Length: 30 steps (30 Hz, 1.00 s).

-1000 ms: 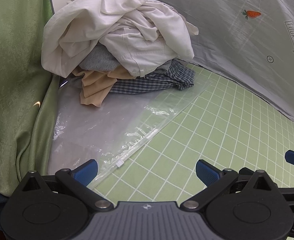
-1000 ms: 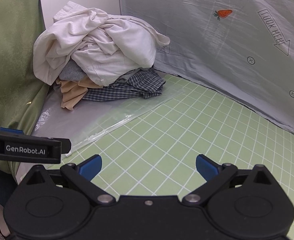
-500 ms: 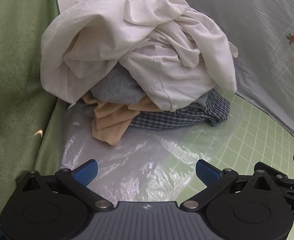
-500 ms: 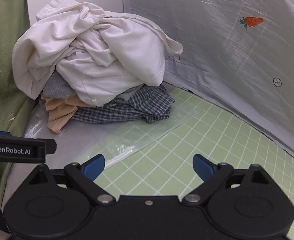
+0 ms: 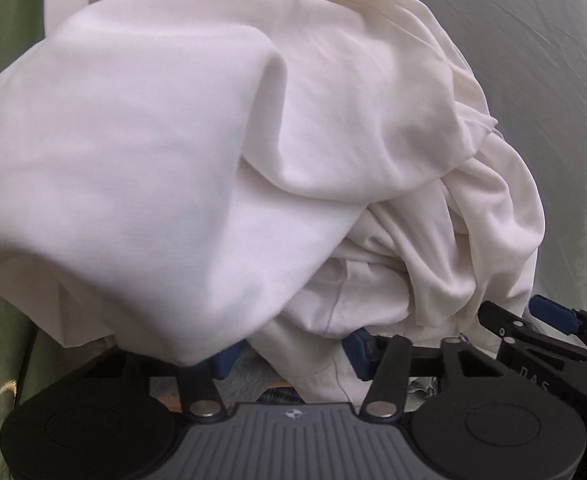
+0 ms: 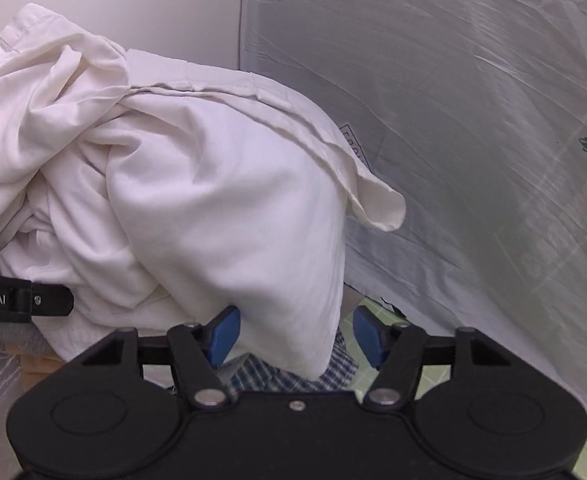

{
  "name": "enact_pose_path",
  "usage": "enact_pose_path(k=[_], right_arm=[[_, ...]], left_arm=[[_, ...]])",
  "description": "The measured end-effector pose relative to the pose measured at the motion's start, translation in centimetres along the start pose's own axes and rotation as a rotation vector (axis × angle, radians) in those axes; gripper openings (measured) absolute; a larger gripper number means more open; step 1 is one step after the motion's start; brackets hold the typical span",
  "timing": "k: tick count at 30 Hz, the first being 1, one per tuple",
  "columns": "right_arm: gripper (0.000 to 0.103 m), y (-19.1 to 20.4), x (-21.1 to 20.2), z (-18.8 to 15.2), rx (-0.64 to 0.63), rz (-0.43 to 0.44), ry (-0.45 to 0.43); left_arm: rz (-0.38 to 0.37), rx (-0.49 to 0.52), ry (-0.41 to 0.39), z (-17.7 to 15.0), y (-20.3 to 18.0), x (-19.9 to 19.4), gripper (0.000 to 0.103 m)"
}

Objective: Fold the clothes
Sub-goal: 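Reach both grippers into the white garment on the pile and close them, then lift the white shirt off the pile with both grippers and lay it on the mat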

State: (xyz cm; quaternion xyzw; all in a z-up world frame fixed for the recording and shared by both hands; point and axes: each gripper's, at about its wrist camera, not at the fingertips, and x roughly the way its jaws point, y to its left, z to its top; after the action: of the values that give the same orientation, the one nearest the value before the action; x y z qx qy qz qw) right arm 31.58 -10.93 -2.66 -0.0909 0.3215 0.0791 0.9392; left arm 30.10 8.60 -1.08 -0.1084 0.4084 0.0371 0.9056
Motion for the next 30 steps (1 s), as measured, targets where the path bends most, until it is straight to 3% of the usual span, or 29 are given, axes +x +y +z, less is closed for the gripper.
enact_pose_path(k=[4,6,11,16,19,21,24,26,27,30], right_arm=[[0.011,0.5,0.7,0.6,-0.03,0.049,0.006],[0.005,0.5,0.1,0.4,-0.051,0.04,-0.025],[0.003,-1.4,-4.1,-0.8,-0.009,-0.016,-0.105],[0.002,-4.5,-10.8,-3.4,0.038,-0.168,-0.175],[0.002,-7.6,-15.2,-6.6,0.119,-0.289,-0.165],[0.002,-9.8,-17.0,-9.5,0.193,-0.349,-0.1],[0.003,-13.2,-18.7,-14.5,0.312,-0.415,0.039],[0.004,-14.1,-18.5,-17.5,0.383,-0.402,0.139],[0.004,-14.2,-18.4,-18.7,0.414,-0.385,0.181],[0.01,-13.2,-18.3,-21.5,0.484,-0.318,0.247]], left_arm=[[0.007,0.057,-0.032,-0.3,-1.1,-0.6,0.03],[-0.002,0.067,-0.042,-0.5,-1.2,-1.3,0.024],[-0.016,0.08,-0.069,-1.1,-1.6,-4.0,0.022],[-0.026,0.092,-0.071,-3.1,-2.4,-6.8,0.021],[-0.064,0.091,-0.054,-5.0,-2.5,-8.3,0.025],[-0.068,0.088,-0.039,-6.4,-2.6,-9.2,0.043],[-0.071,0.075,0.031,-8.6,-2.3,-9.8,0.045],[-0.09,0.061,0.067,-10.2,-2.0,-10.2,0.046],[-0.1,0.054,0.085,-10.9,-1.8,-10.4,0.053],[-0.105,-0.003,0.139,-12.4,-0.8,-10.2,0.06]])
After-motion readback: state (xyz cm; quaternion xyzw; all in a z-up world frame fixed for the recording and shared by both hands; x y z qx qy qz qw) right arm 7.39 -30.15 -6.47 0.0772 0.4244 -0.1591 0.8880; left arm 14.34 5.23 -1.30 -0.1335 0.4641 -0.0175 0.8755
